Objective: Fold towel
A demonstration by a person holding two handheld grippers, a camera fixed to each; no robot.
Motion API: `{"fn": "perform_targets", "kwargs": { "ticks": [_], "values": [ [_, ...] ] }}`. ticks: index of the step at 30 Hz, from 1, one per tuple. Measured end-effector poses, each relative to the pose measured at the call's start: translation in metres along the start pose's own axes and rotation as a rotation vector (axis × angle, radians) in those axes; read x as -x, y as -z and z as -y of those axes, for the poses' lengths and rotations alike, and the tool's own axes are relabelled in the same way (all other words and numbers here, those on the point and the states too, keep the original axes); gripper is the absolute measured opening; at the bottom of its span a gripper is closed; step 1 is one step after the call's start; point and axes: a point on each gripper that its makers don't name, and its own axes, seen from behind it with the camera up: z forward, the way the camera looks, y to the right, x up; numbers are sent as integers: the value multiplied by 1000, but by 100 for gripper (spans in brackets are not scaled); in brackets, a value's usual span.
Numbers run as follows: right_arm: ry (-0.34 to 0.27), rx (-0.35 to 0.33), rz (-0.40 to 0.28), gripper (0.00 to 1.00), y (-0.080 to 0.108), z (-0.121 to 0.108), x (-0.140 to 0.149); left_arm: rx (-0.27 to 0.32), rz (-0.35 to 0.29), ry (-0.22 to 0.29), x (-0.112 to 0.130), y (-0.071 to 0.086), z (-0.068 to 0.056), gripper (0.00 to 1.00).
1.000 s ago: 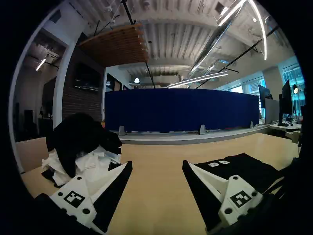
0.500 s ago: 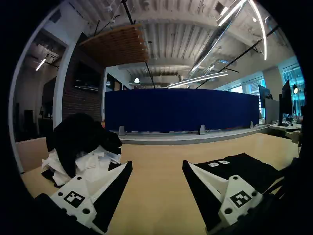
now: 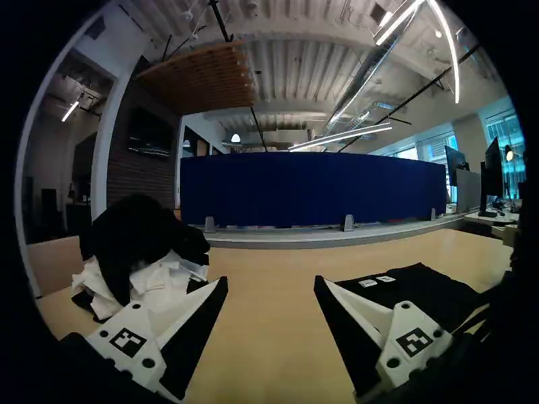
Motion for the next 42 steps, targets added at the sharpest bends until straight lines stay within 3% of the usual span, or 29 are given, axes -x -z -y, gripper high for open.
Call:
{"fn": "perform_targets", "kwargs": {
  "ticks": [30,35,42],
  "values": [
    [2,19,-12,100,2,-1,-6,-20,-5,-11,-3,-4,5,95],
    [2,19,-22,100,4,-1,-25,-16,-9,-15,-19,-7,3,95],
    [-5,11,1,100,10,1,-65,12,1,15,-66,-8,-5,95]
  ]
}}
